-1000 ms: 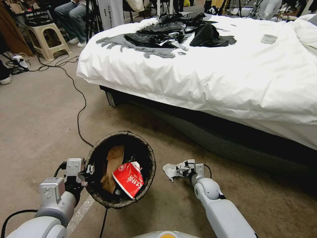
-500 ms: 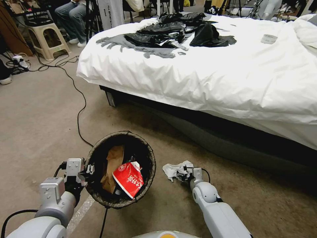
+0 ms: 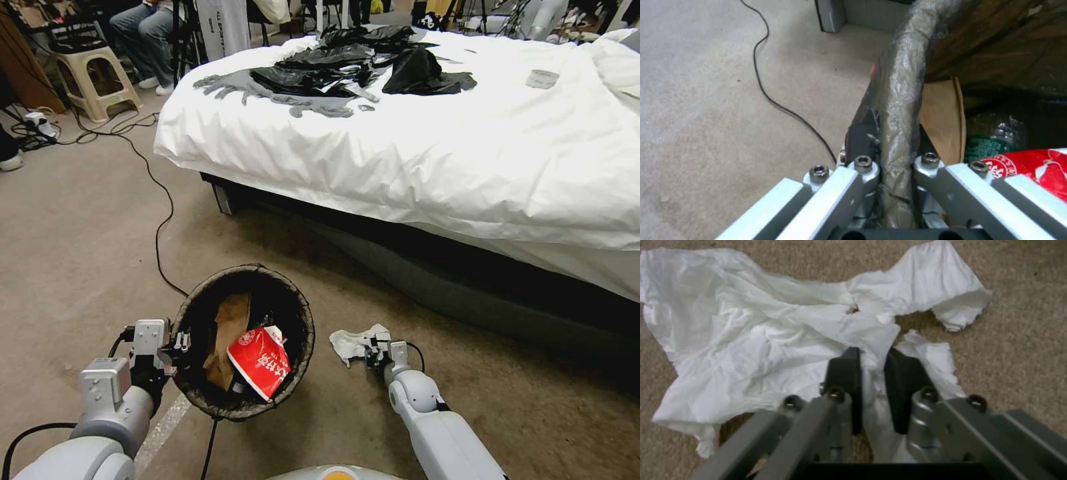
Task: Pick up the trash bin, then pick up the garbage from the floor and place it into the trash bin.
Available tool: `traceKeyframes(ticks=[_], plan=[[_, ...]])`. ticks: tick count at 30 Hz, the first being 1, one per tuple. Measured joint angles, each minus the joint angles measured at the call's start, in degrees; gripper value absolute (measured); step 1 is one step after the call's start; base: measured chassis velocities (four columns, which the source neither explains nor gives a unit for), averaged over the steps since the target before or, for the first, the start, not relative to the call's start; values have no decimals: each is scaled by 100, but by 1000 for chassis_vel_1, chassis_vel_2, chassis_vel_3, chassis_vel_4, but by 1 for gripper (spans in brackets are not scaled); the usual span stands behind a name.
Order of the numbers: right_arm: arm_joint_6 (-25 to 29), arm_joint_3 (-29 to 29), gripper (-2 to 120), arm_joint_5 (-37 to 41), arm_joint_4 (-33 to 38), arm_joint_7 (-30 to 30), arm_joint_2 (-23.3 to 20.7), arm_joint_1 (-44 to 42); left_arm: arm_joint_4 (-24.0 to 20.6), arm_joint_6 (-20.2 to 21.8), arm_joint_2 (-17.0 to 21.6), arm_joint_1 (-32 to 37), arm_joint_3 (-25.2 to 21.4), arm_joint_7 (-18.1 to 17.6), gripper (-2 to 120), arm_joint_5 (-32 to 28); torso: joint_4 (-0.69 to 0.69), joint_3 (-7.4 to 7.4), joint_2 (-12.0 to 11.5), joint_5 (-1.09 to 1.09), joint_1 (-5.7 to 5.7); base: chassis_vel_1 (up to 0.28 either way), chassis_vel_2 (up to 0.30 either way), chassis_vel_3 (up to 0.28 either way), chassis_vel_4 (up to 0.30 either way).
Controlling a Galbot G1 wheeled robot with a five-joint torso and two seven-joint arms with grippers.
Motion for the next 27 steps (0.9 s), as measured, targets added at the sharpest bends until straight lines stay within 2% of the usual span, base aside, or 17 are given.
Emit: traceKeyframes(ticks=[2,12,15,19,26,27], plan=[[7,9,0,0,0,0,6,-2,0,0,0,0,0,0,2,0,1,0,0,1,0,0,0,0,0],[65,48,0,7,189,41,-24,-51,0,0,0,0,0,0,2,0,1,0,0,1,0,0,0,0,0],[81,55,0,-3,460,77,-75,-105,0,0,0,0,0,0,2,0,1,0,0,0,0,0,0,0,0],[88,87,0,7,1158,147,-233,-228,0,0,0,0,0,0,2,0,0,0,0,0,0,0,0,0,0],[62,121,0,29,1819,199,-387,-382,0,0,0,0,0,0,2,0,0,0,0,0,0,0,0,0,0],[40,140,0,29,2258,221,-467,-490,0,0,0,0,0,0,2,0,1,0,0,0,0,0,0,0,0]])
